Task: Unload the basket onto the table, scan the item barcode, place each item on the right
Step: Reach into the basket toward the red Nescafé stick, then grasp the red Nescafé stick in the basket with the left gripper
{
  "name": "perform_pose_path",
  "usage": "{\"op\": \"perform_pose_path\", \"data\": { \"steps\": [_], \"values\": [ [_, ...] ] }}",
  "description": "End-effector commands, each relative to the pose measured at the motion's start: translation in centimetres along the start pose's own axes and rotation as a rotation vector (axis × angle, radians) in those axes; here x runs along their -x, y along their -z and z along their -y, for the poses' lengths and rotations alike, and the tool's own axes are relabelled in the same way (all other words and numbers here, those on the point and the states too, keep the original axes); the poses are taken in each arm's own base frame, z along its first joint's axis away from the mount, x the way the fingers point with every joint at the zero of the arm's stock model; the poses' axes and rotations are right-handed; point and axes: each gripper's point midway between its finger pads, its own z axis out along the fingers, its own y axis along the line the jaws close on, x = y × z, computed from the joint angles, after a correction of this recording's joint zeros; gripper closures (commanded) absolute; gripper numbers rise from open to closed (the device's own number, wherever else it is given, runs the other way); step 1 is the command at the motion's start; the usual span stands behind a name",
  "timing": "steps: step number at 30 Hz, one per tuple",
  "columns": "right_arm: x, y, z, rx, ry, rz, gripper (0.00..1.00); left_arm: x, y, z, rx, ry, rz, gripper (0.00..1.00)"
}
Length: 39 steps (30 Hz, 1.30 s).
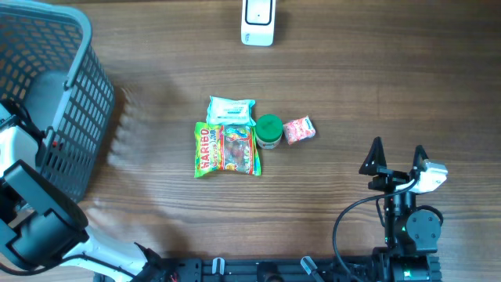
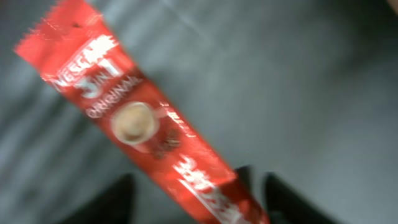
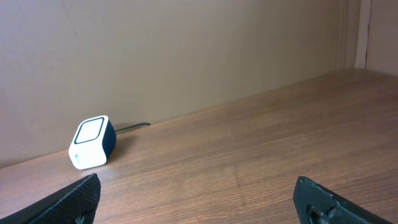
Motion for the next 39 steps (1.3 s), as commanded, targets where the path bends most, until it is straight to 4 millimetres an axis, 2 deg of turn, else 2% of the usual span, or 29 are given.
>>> {"op": "perform_pose_path", "data": {
  "steps": [1,4,6,10,13,14,17,19,21,23,24,27,28,30,32,34,36,39],
  "values": [
    [0.0,0.0,-0.2,0.012,0.017,-0.001,0.0,-2.6,-3.8,-4.2,0.153,-0.085,-0.087,0.96],
    [0.0,0.0,-0.2,0.012,0.017,-0.001,0.0,-2.6,-3.5,-3.9,0.139,-0.133,-0.094,0.96],
    [0.0,0.0,-0.2,0.012,0.017,-0.001,0.0,-2.5,-2.5,-3.1,0.109,-0.126,-0.111,0.96],
    [0.0,0.0,-0.2,0.012,0.017,-0.001,0.0,-2.0,1.9,0.3,-0.026,-0.098,-0.166,0.96],
    [0.0,0.0,-0.2,0.012,0.017,-0.001,0.0,-1.0,7.1,3.6,-0.185,-0.093,-0.187,0.96],
    [0.0,0.0,-0.2,0.012,0.017,-0.001,0.0,-0.3,9.5,4.9,-0.264,-0.108,-0.183,0.96],
    [0.0,0.0,-0.2,0.013,0.016,-0.001,0.0,1.5,14.9,6.7,-0.403,-0.094,-0.147,0.96],
    [0.0,0.0,-0.2,0.012,0.017,-0.001,0.01,3.0,19.5,7.6,-0.517,-0.077,-0.109,0.96],
    [0.0,0.0,-0.2,0.012,0.017,-0.001,0.0,3.6,23.7,8.1,-0.623,-0.082,-0.103,0.96],
    [0.0,0.0,-0.2,0.013,0.017,-0.001,0.0,3.2,28.3,8.3,-0.753,-0.137,-0.132,0.96],
    [0.0,0.0,-0.2,0.012,0.017,-0.001,0.0,2.3,31.9,8.0,-0.854,-0.186,-0.161,0.96],
    [0.0,0.0,-0.2,0.012,0.017,-0.001,0.0,-1.2,37.3,6.1,-0.994,-0.336,-0.194,0.96],
    [0.0,0.0,-0.2,0.013,0.017,-0.001,0.0,-2.3,38.3,5.5,-1.011,-0.375,-0.205,0.96],
    [0.0,0.0,-0.2,0.012,0.017,-0.001,0.0,-5.9,40.5,3.7,-1.057,-0.517,-0.222,0.96],
    [0.0,0.0,-0.2,0.012,0.016,-0.001,0.0,-7.7,41.5,2.7,-1.059,-0.58,-0.176,0.96],
    [0.0,0.0,-0.2,0.012,0.017,-0.001,0.0,-7.8,41.6,2.5,-1.028,-0.566,-0.055,0.96],
    [0.0,0.0,-0.2,0.012,0.017,-0.001,0.0,-6.6,41.4,2.5,-0.988,-0.484,0.048,0.92],
    [0.0,0.0,-0.2,0.012,0.017,-0.001,0.0,-5.1,41.3,2.9,-0.975,-0.391,0.089,0.46]
  ]
}}
